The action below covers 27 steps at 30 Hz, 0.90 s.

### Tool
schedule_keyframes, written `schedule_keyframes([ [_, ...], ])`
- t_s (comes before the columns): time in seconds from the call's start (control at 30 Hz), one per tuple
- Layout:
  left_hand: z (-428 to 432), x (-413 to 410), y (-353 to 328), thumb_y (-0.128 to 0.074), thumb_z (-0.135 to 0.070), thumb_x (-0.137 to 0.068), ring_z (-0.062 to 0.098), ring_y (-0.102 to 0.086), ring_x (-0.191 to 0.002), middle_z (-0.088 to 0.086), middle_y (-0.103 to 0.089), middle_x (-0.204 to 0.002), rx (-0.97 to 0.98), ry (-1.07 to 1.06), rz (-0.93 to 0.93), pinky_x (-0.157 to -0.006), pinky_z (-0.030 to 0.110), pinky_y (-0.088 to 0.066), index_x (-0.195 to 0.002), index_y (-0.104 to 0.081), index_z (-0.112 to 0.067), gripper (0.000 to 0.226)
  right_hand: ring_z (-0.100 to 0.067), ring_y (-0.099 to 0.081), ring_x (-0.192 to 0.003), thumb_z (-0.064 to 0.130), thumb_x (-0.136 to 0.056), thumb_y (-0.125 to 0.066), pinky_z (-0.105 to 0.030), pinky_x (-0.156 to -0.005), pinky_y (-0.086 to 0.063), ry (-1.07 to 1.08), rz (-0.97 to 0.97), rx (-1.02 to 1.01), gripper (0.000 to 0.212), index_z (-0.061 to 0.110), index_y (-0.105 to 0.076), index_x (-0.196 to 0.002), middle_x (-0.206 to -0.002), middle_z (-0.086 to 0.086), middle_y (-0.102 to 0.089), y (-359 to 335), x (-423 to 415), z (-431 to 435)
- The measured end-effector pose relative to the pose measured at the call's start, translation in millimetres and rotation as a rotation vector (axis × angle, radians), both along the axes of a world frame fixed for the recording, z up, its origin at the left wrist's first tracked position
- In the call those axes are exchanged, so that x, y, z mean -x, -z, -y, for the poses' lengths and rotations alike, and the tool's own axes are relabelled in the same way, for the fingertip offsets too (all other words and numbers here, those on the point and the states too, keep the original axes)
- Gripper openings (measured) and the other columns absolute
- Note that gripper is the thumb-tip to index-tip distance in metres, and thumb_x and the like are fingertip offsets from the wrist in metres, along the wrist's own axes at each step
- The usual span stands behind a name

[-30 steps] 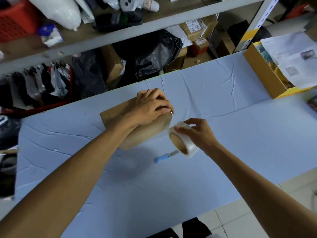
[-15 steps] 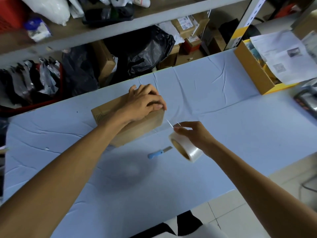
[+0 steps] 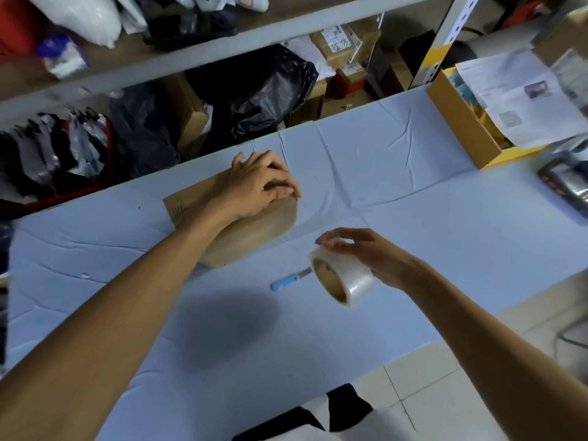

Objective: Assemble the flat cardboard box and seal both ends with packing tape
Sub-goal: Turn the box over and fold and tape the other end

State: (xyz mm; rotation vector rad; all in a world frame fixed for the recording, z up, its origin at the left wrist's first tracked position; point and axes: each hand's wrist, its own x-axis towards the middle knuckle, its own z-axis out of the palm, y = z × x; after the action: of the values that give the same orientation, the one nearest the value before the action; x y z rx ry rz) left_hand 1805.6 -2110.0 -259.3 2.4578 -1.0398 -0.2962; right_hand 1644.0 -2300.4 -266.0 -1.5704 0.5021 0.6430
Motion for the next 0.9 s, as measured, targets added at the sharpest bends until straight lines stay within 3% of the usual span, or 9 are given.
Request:
schedule_keyframes([
  [0.1,2.3,4.4,1.8,-0.059,-0.037,-0.09,0.007,-0.042,-0.112,-0.014,-0.046,-0.106,0.0,-0.002,0.015,-0.111,0.047,-0.015,-0.093,-0.071,-0.039,0.013,-0.015,-0.057,-0.07,0.027,-0.083,-0.072,-0.019,-0.056,-0.04,0.012,-0.037,0.192,0.021,0.012,-0.071,-0.097,-0.082,-0.004,-0.067,7.5,-4.6,-6.7],
  [0.2,1.6,1.7,1.3,-0.059,-0.037,-0.09,0.008,-0.042,-0.114,-0.015,-0.046,-0.106,-0.009,-0.025,0.012,-0.11,0.048,-0.016,-0.093,-0.071,-0.037,0.013,-0.016,-0.052,-0.062,0.024,-0.081,-0.075,-0.017,-0.045,-0.034,0.09,0.009,0.223,0.014,0.013,-0.067,-0.084,-0.066,0.002,-0.062,6.1,-10.1,-9.3],
  [0.37,5.6,1.0,-1.3,-0.06,-0.034,-0.089,0.006,-0.043,-0.109,-0.016,-0.047,-0.102,0.01,-0.044,0.025,-0.11,0.051,-0.01,-0.088,-0.071,-0.039,0.012,-0.015,-0.056,-0.067,0.025,-0.081,-0.074,-0.021,-0.058,-0.039,0.142,0.003,0.234,0.01,0.015,-0.072,-0.081,-0.071,0.005,-0.065,-5.3,-8.2,-8.8],
  [0.47,5.3,5.2,1.1,-0.059,-0.032,-0.091,0.009,-0.045,-0.11,-0.012,-0.052,-0.103,0.033,-0.05,0.083,-0.111,0.051,-0.006,-0.088,-0.072,-0.035,0.014,-0.014,-0.056,-0.066,0.03,-0.078,-0.076,-0.019,-0.055,-0.042,0.195,-0.025,0.21,0.013,0.017,-0.075,-0.08,-0.071,0.003,-0.066,-10.9,-7.3,-10.2],
  [0.57,4.9,7.7,0.4,-0.06,-0.03,-0.09,0.015,-0.048,-0.109,-0.008,-0.056,-0.103,0.064,-0.043,0.114,-0.11,0.049,-0.012,-0.087,-0.073,-0.033,0.014,-0.01,-0.055,-0.059,0.025,-0.077,-0.078,-0.01,-0.043,-0.04,0.24,-0.01,0.217,0.012,0.014,-0.074,-0.079,-0.064,0.004,-0.064,-13.1,-7.5,-13.9],
  [0.67,5.8,9.3,-2.1,-0.063,-0.026,-0.088,0.021,-0.047,-0.11,-0.004,-0.06,-0.104,0.086,-0.021,0.147,-0.106,0.042,-0.021,-0.09,-0.075,-0.029,0.012,-0.013,-0.055,-0.06,0.027,-0.074,-0.08,-0.018,-0.051,-0.041,0.234,0.03,0.266,0.016,0.013,-0.074,-0.079,-0.064,0.002,-0.063,-12.9,-7.2,-17.2],
  [0.8,6.0,22.8,-2.3,-0.058,-0.016,-0.091,0.017,-0.051,-0.1,0.001,-0.061,-0.102,0.183,-0.047,0.108,-0.087,0.026,-0.037,-0.104,-0.071,-0.019,0.019,-0.015,-0.057,-0.06,0.03,-0.074,-0.08,-0.021,-0.055,-0.042,0.235,0.05,0.275,0.02,0.012,-0.075,-0.081,-0.065,0.0,-0.064,-12.3,-6.4,-17.3],
  [0.9,2.5,49.3,-1.7,-0.056,-0.016,-0.09,0.013,-0.056,-0.085,-0.003,-0.065,-0.087,0.331,-0.132,0.24,-0.076,0.025,-0.042,-0.09,-0.07,-0.015,0.014,-0.012,-0.055,-0.054,0.025,-0.074,-0.08,-0.013,-0.048,-0.042,0.247,0.056,0.252,0.02,0.008,-0.074,-0.082,-0.063,-0.002,-0.062,-11.2,-5.3,-18.7],
])
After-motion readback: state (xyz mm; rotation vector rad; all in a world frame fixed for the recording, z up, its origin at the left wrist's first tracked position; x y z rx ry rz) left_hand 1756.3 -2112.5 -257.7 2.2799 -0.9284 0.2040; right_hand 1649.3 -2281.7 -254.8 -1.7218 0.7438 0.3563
